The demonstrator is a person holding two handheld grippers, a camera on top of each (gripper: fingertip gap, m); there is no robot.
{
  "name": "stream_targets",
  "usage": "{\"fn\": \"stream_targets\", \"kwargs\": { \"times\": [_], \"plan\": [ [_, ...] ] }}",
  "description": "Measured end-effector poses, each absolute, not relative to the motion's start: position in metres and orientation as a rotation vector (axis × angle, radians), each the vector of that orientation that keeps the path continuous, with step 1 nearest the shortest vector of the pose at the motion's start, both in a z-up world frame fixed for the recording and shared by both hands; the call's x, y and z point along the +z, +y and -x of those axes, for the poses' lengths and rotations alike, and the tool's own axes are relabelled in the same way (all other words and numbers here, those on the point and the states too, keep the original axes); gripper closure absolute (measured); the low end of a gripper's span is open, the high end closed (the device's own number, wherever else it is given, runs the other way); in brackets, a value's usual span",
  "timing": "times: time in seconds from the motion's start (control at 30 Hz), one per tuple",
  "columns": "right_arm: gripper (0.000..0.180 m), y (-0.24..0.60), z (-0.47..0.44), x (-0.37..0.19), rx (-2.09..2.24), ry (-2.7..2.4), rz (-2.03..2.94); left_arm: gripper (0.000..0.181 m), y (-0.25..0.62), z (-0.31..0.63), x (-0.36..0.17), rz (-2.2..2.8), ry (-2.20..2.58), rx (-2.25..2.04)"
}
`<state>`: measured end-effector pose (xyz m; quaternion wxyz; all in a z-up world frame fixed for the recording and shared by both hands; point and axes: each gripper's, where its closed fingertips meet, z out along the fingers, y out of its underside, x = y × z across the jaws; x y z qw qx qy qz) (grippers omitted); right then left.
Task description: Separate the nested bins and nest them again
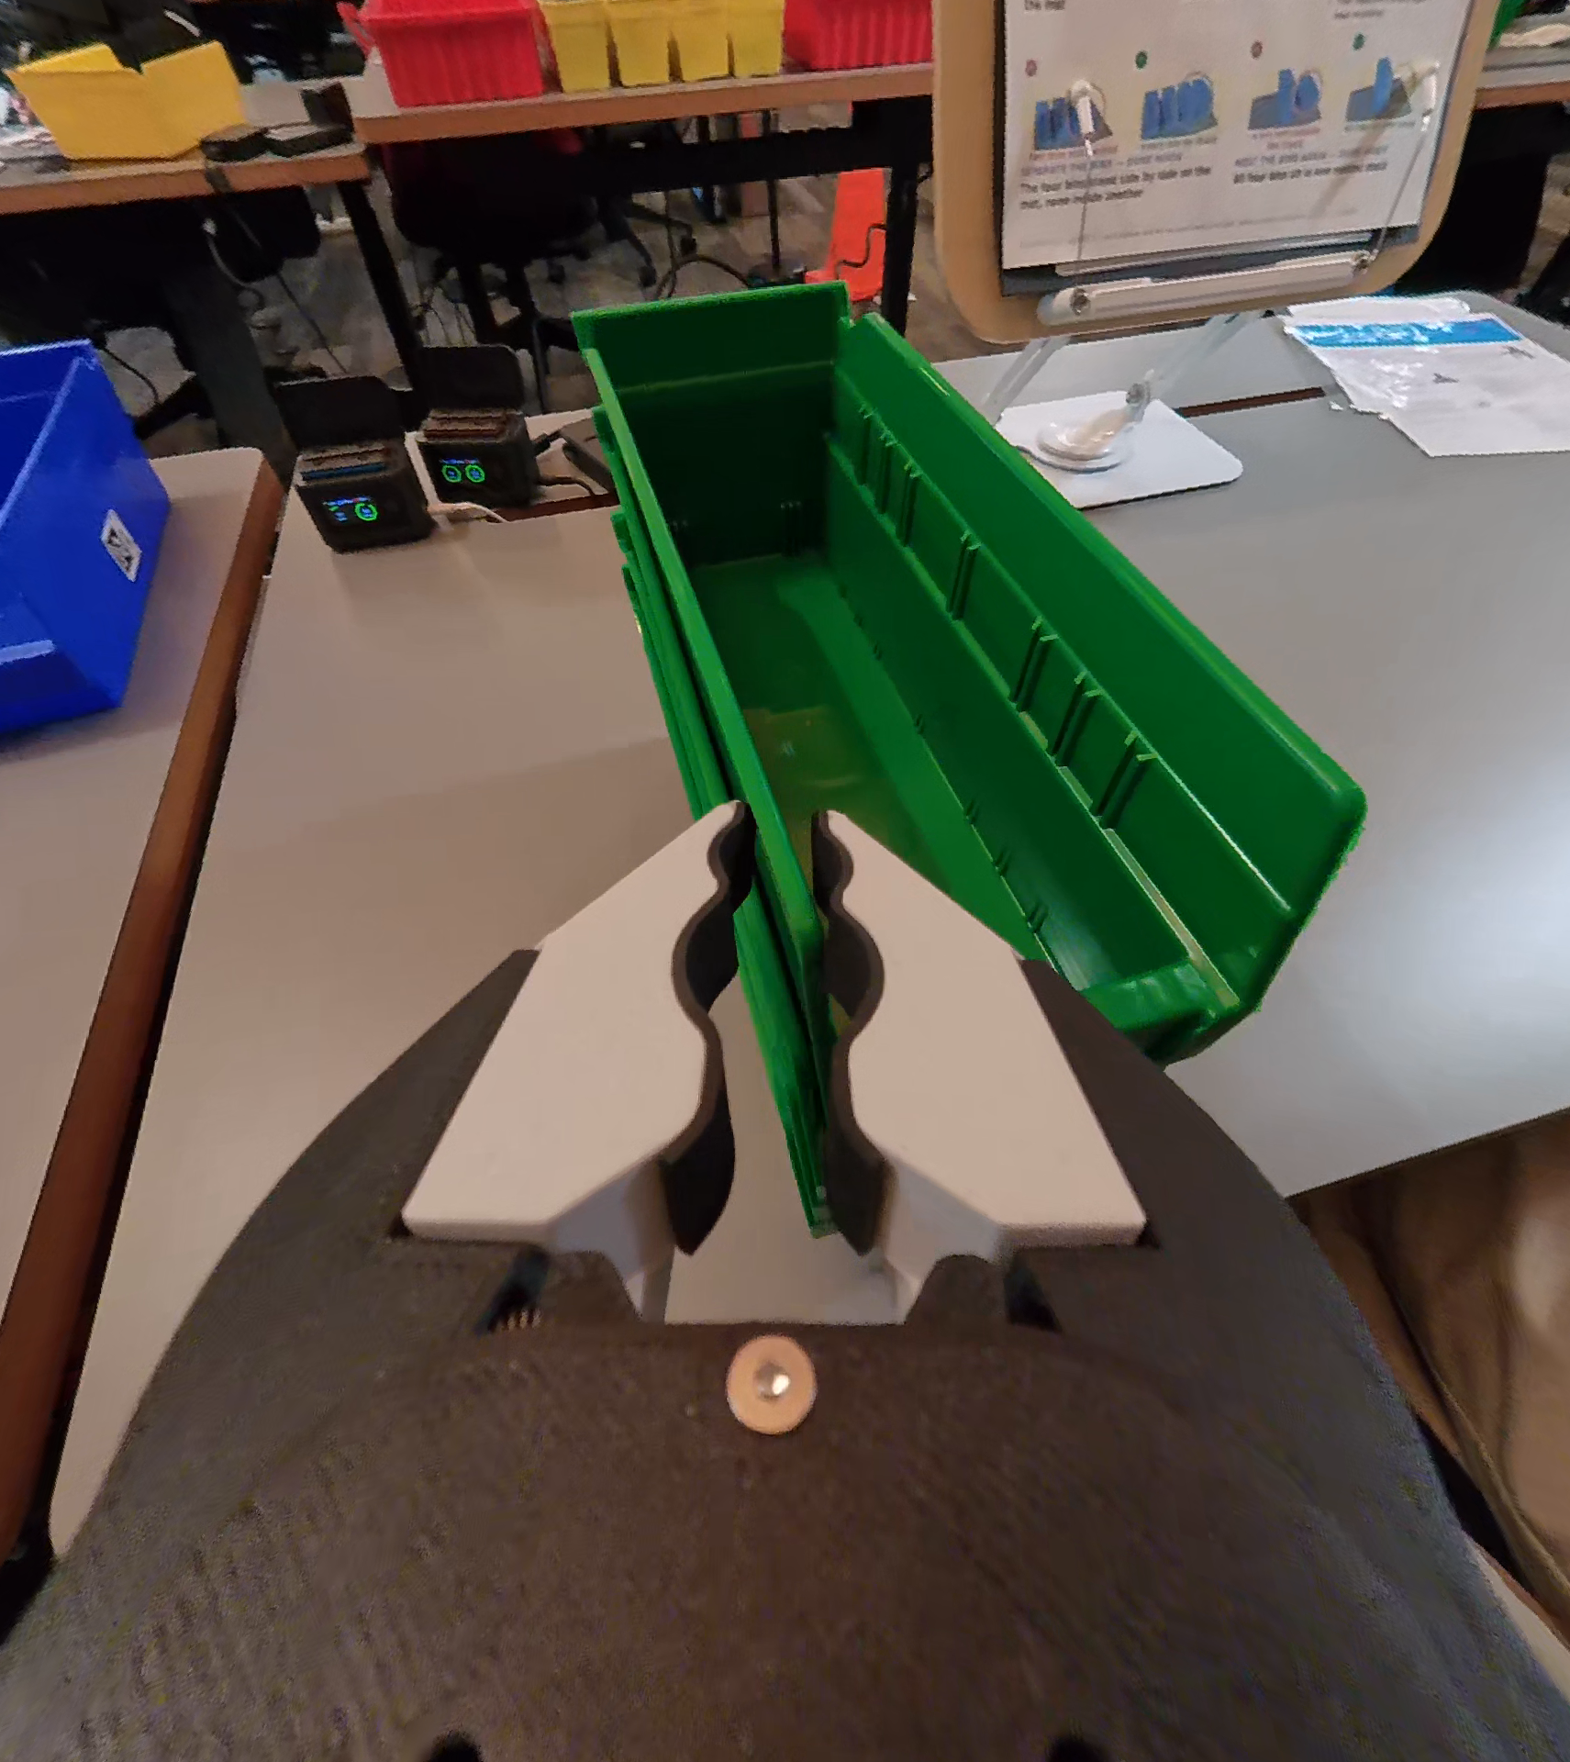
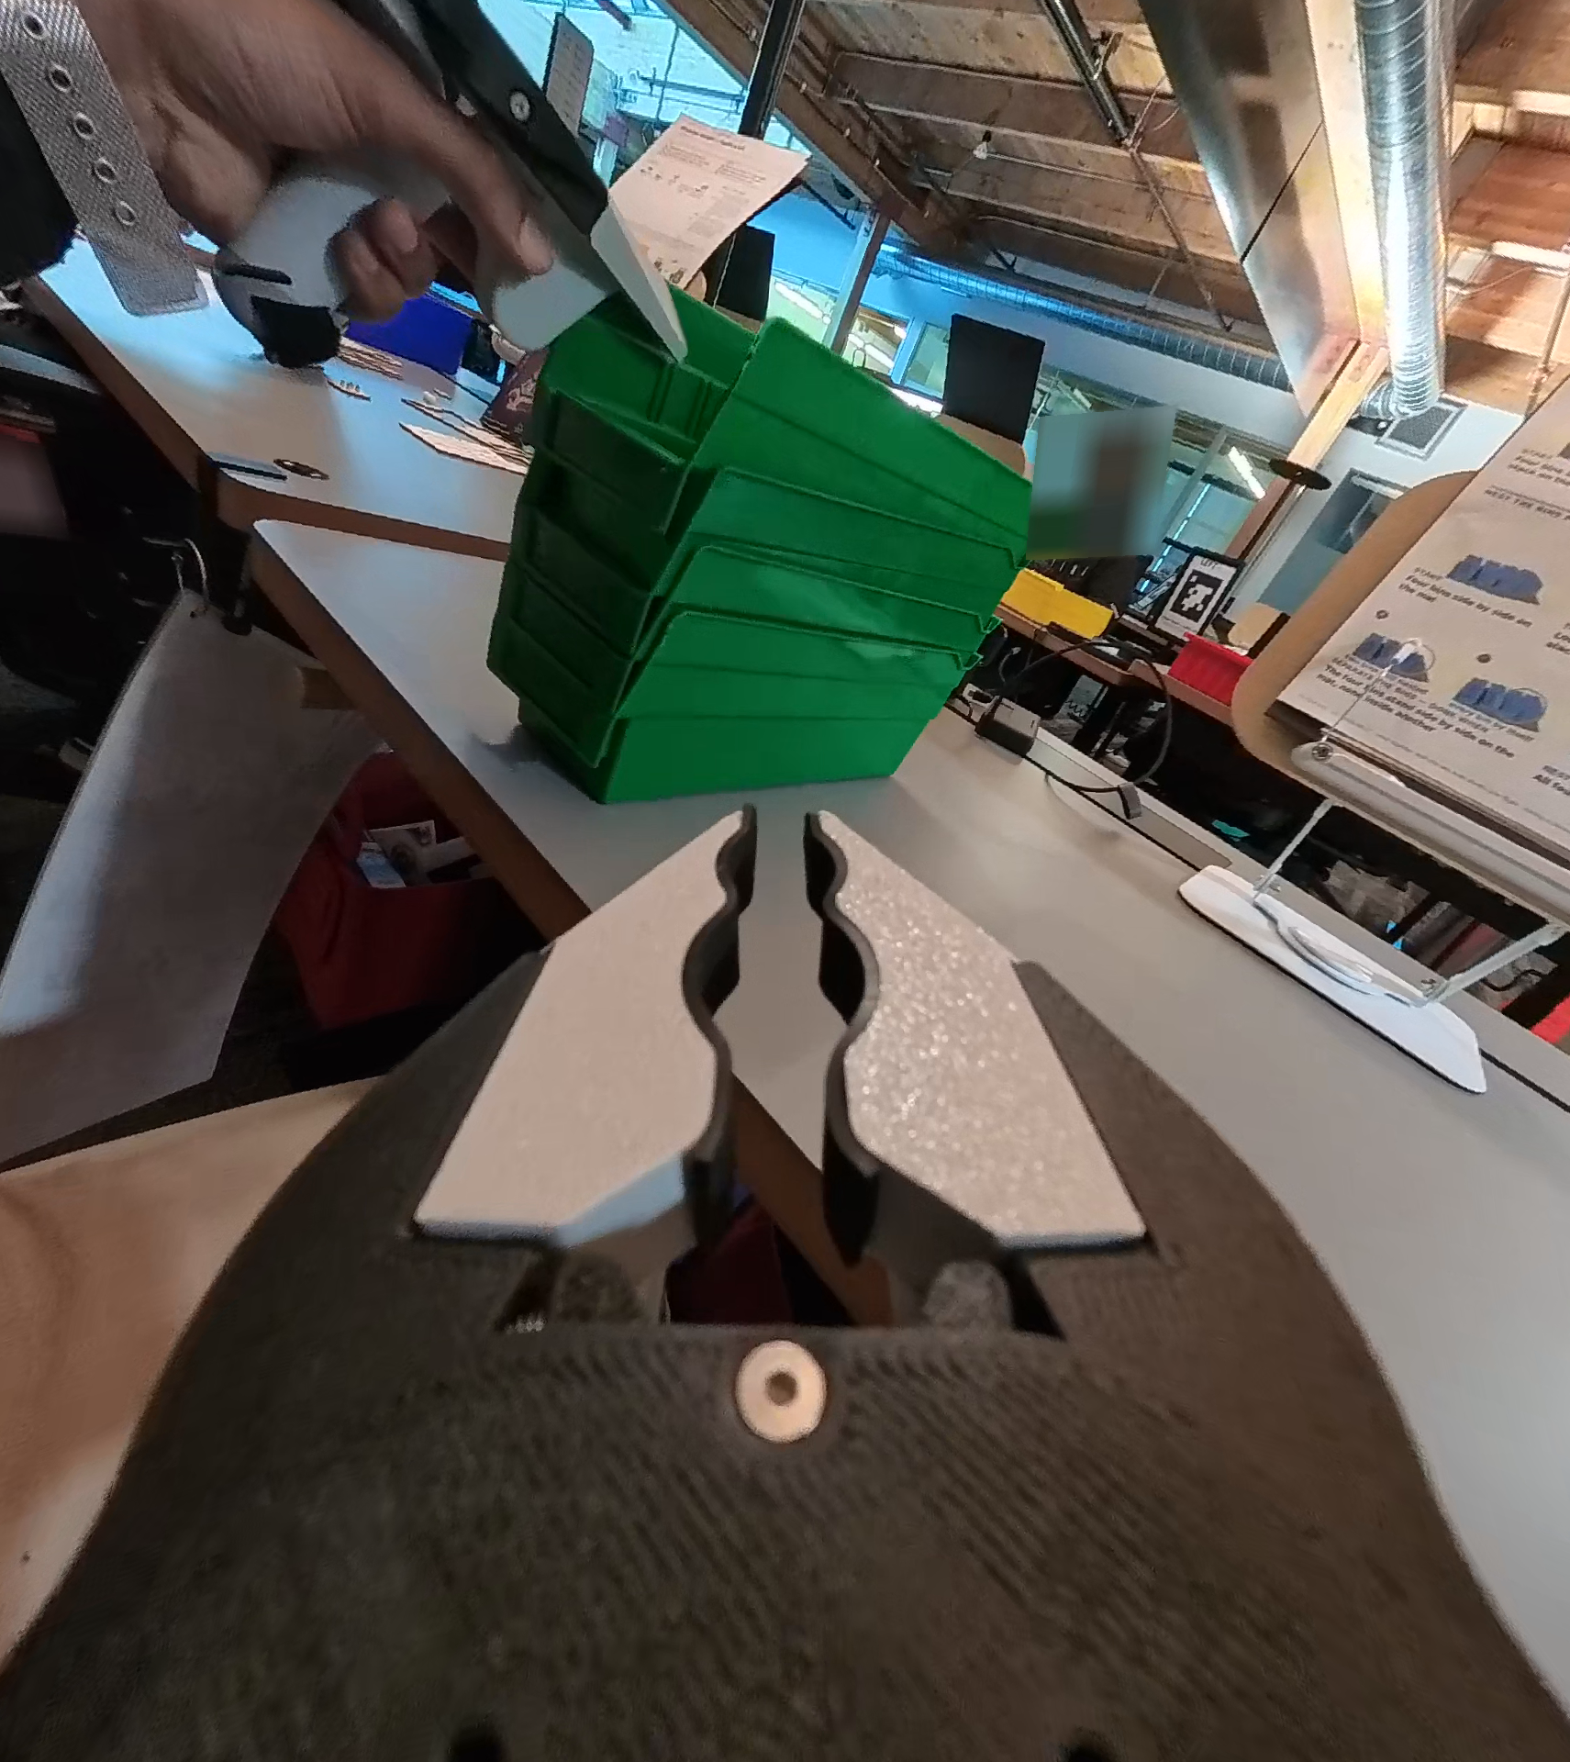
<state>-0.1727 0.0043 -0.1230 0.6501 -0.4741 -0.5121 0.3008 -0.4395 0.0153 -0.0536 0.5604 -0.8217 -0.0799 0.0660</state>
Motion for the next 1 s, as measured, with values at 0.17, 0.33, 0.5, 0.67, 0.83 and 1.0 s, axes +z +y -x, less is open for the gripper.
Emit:
{"fn": "stream_targets", "kwargs": {
  "times": [0.17,0.33,0.5,0.67,0.83,1.0],
  "plan": [
    [0.171,0.005,0.173,-0.125,0.679,-1.170,1.082,0.167,0.019,0.437,-0.049,1.891,-0.217,0.089],
    [0.170,0.006,0.173,-0.126,0.677,-1.172,1.087,0.142,0.025,0.437,-0.045,1.819,-0.298,-0.029],
    [0.170,0.007,0.173,-0.126,0.677,-1.173,1.090,0.137,0.026,0.437,-0.050,1.842,-0.312,-0.037],
    [0.170,0.007,0.174,-0.127,0.676,-1.176,1.091,0.147,0.028,0.436,-0.061,1.896,-0.302,0.012],
    [0.170,0.006,0.175,-0.127,0.680,-1.178,1.091,0.161,0.031,0.438,-0.062,1.884,-0.317,0.063],
    [0.170,0.005,0.176,-0.128,0.685,-1.185,1.088,0.176,0.028,0.446,-0.058,1.828,-0.379,0.094]
  ]
}}
